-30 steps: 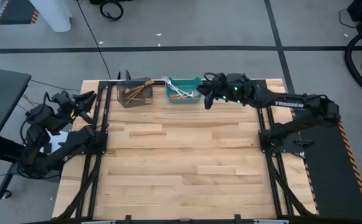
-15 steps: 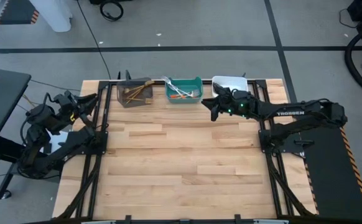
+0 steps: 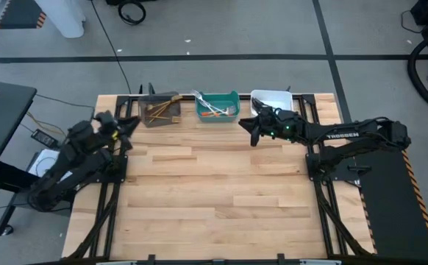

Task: Sort silverware by color (type)
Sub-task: Return to Home Position

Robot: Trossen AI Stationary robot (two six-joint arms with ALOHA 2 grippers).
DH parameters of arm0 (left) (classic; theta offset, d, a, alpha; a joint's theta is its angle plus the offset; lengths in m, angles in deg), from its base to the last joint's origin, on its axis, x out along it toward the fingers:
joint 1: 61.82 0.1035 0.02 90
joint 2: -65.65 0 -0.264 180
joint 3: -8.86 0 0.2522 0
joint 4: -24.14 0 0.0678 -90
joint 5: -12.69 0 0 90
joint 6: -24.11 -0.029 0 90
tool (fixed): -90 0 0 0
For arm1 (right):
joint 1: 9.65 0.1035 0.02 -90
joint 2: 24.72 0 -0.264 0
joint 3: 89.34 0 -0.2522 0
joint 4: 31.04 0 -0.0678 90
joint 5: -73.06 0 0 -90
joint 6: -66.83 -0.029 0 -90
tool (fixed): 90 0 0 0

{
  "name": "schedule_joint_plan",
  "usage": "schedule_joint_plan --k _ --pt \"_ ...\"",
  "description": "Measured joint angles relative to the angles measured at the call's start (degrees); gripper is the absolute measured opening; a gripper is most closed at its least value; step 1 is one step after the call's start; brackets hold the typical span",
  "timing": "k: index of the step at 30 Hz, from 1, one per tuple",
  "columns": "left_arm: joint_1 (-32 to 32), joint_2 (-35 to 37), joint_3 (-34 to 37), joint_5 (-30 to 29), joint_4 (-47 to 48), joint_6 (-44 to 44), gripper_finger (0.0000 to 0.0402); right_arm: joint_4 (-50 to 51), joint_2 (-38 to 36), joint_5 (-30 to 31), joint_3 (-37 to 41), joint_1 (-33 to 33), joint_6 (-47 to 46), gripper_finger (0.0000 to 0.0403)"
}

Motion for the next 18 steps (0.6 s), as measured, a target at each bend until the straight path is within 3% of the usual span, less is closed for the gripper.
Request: schedule_joint_plan --k 3,8,18 --pt "0.0 0.01 5.71 3.26 -8.32 1.85 0.0093 0.19 0.0 -0.66 0.0 0.02 2.42 0.0079" --pt "0.0 0.01 13.86 3.83 -18.28 4.98 0.0093 4.3 0.02 -1.97 0.0 0.02 2.55 0.0079" --pt "0.0 0.0 20.73 3.9 -20.24 5.24 0.0093 8.3 0.09 -2.52 0.0 -0.06 2.55 0.0079"
